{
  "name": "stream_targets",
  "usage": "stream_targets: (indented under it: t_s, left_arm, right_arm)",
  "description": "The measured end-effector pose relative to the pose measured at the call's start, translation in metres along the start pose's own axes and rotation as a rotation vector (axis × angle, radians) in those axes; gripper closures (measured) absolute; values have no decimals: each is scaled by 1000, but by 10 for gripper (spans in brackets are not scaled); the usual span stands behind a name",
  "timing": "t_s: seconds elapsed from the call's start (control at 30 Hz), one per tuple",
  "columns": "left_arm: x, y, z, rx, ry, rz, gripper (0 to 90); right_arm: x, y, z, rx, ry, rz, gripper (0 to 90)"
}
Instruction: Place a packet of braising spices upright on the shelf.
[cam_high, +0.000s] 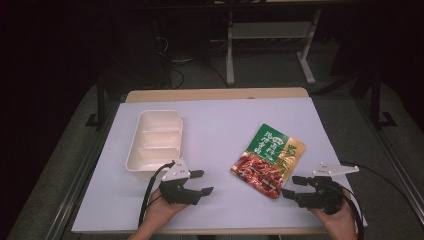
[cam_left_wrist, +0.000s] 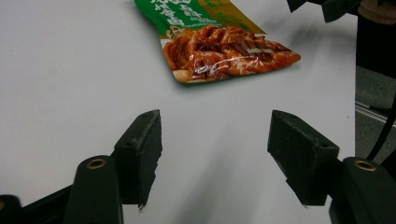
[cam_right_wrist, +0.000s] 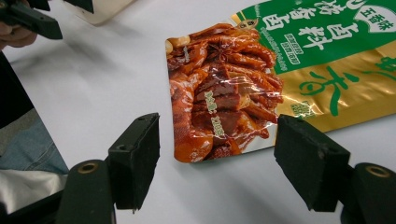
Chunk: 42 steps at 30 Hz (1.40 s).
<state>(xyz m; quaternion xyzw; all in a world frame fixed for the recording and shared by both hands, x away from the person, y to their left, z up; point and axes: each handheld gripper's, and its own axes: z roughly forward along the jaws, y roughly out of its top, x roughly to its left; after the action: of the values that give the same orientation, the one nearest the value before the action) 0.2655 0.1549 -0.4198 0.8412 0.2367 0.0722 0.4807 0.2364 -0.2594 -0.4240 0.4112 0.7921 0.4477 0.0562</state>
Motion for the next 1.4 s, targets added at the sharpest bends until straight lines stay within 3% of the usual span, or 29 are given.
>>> stream_targets:
  t_s: [0.37, 0.6, 1.13, 1.4]
  left_arm:
    - [2, 34, 25, 6, -13, 30, 478]
    - [2, 51, 39, 25, -23, 54, 503]
    - [5, 76, 64, 54, -18, 83, 571]
    - [6, 79, 90, 126, -20, 96, 650]
  right_arm:
    - [-2, -2, -1, 13, -33, -4, 307]
    - [-4, -3, -4, 6, -37, 6, 308]
    - [-10, -3, -8, -8, -44, 20, 311]
    - [-12, -2, -5, 2, -62, 28, 314]
